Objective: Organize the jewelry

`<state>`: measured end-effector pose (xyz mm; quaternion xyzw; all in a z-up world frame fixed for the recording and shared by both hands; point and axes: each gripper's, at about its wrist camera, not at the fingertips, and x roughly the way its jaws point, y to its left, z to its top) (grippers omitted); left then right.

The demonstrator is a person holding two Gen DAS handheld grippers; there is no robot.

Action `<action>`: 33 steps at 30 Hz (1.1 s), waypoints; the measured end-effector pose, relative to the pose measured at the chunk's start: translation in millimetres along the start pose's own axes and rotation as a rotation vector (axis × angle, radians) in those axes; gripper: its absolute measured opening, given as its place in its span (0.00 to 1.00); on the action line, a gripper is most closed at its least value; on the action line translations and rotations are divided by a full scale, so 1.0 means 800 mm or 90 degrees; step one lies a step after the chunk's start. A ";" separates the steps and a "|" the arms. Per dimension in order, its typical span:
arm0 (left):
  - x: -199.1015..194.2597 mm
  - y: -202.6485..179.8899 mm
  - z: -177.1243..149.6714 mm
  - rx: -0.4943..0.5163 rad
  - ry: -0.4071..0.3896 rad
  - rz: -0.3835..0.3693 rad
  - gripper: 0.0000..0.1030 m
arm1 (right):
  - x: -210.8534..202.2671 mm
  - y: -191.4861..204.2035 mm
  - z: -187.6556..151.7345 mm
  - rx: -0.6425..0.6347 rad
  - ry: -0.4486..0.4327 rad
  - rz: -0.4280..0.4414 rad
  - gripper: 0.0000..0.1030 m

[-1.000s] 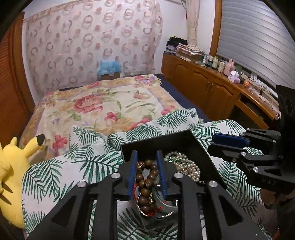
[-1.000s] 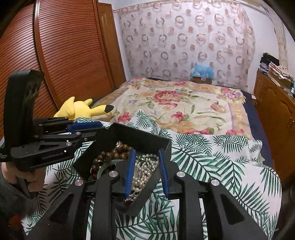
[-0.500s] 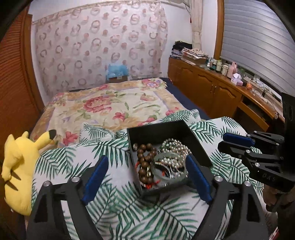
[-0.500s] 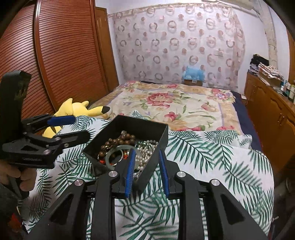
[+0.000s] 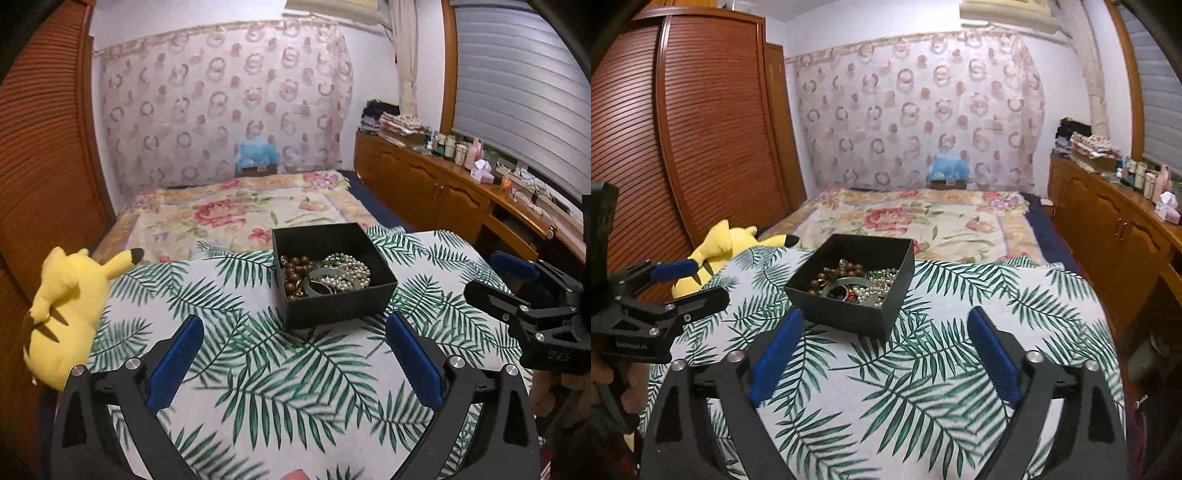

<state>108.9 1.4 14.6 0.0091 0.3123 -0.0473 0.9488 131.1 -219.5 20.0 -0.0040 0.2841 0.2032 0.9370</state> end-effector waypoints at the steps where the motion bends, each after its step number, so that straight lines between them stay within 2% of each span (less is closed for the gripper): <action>1: -0.010 -0.001 -0.003 -0.002 -0.007 0.004 0.92 | -0.010 0.003 -0.003 0.000 -0.009 -0.007 0.95; 6: -0.045 -0.004 -0.018 -0.015 -0.024 0.018 0.92 | -0.045 0.012 -0.012 0.008 -0.040 -0.021 0.97; 12: -0.065 -0.005 -0.026 -0.009 -0.035 0.024 0.92 | -0.069 0.019 -0.021 0.010 -0.058 -0.035 0.97; 19: -0.074 -0.005 -0.028 -0.008 -0.042 0.040 0.92 | -0.074 0.022 -0.025 0.008 -0.058 -0.034 0.97; 33: -0.077 -0.006 -0.028 -0.015 -0.042 0.036 0.92 | -0.072 0.020 -0.030 0.014 -0.053 -0.043 0.97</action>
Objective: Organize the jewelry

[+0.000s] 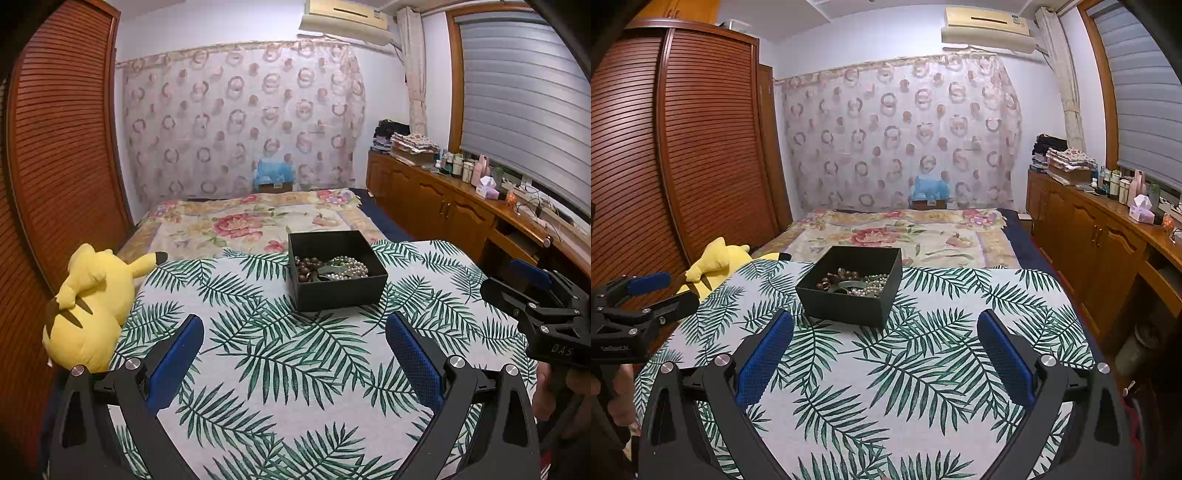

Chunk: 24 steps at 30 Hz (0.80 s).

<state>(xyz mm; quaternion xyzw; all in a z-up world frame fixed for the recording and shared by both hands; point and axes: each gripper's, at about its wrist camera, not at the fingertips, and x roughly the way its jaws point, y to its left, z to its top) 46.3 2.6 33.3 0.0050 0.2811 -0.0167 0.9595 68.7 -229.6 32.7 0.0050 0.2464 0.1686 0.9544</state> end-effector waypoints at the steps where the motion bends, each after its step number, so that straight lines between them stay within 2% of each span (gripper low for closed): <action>1: 0.000 0.000 0.000 0.000 0.000 0.000 0.92 | 0.000 -0.001 0.000 0.001 0.000 0.000 0.97; 24: -0.007 -0.006 -0.001 0.002 -0.008 -0.003 0.92 | -0.001 -0.004 -0.003 0.002 -0.002 -0.002 0.97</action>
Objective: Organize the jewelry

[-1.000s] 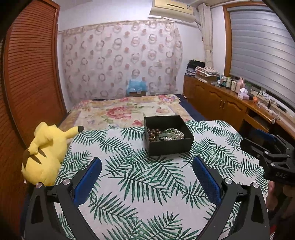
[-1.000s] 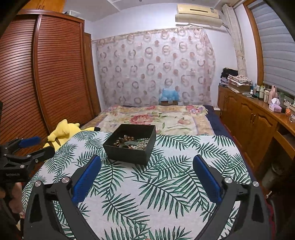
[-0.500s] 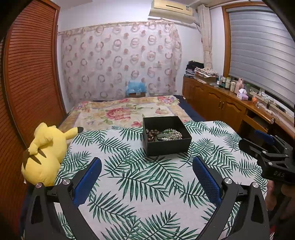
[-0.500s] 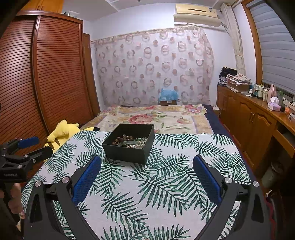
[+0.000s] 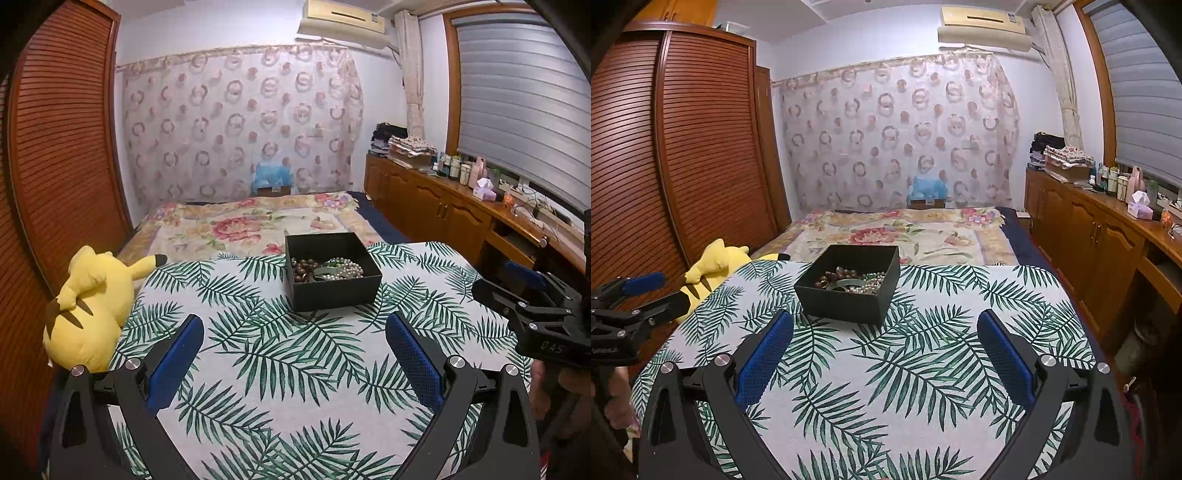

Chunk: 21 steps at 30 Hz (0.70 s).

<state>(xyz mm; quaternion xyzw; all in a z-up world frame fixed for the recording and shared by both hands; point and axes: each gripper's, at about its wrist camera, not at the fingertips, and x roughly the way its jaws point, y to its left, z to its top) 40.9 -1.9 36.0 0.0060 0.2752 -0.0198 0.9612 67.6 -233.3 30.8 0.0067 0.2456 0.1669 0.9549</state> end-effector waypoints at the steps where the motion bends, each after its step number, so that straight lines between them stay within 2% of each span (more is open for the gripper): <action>1: 0.000 0.000 0.000 0.000 0.000 0.000 0.92 | 0.000 0.000 0.000 0.000 -0.001 0.000 0.97; 21: -0.007 -0.001 0.001 -0.001 -0.007 0.000 0.92 | 0.000 -0.002 -0.003 0.001 0.001 -0.004 0.97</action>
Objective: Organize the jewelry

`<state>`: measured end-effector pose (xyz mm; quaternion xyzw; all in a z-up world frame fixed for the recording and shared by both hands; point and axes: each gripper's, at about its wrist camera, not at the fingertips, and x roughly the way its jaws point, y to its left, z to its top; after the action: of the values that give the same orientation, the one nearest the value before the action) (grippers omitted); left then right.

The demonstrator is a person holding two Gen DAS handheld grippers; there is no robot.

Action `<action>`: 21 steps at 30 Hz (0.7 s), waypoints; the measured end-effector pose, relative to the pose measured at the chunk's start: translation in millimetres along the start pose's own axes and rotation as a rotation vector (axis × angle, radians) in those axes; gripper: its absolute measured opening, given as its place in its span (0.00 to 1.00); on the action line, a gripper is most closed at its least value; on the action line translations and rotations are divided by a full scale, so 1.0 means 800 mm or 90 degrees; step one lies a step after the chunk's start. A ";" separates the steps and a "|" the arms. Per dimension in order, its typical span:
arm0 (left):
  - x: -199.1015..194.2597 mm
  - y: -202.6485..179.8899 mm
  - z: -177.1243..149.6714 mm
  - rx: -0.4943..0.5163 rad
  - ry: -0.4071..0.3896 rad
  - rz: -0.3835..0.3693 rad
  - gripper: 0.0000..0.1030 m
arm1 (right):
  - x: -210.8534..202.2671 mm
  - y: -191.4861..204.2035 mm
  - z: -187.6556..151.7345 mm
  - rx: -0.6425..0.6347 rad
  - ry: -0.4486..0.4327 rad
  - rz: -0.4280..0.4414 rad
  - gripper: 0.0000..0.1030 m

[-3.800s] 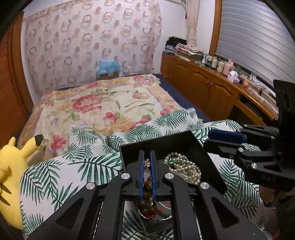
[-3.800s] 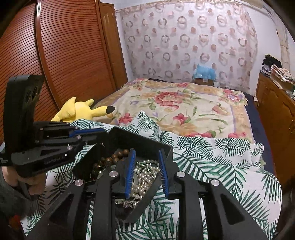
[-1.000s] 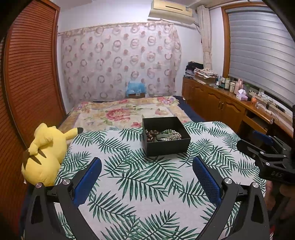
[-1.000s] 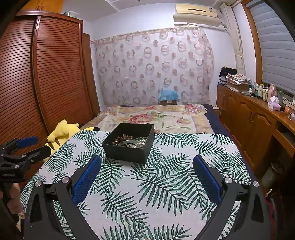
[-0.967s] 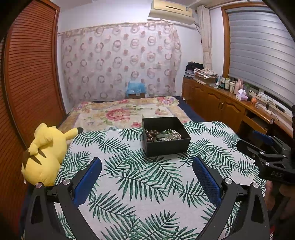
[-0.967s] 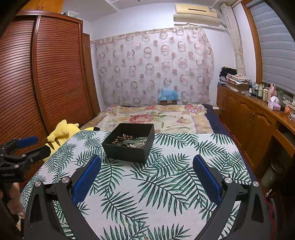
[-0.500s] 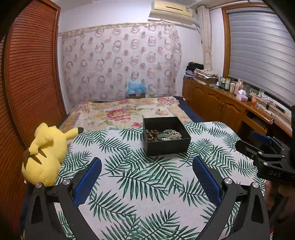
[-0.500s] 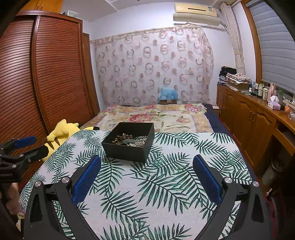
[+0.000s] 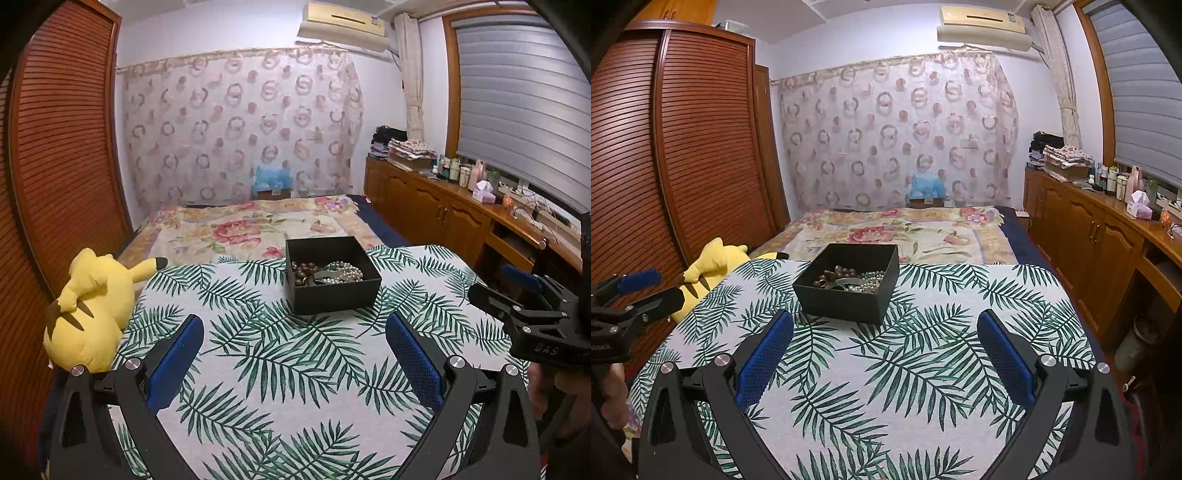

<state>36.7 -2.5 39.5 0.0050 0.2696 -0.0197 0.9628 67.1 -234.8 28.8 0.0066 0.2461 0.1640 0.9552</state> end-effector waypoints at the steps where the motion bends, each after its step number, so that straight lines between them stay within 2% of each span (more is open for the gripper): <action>1: 0.000 0.000 0.000 0.000 0.000 -0.001 0.92 | 0.000 0.000 0.000 0.000 0.000 0.000 0.97; 21: -0.001 0.002 0.001 -0.003 0.000 -0.001 0.92 | 0.000 0.000 0.000 0.001 0.000 0.001 0.97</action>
<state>36.5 -0.9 40.2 0.0028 0.2699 -0.0202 0.9627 67.3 -235.0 29.0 0.0076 0.2464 0.1642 0.9551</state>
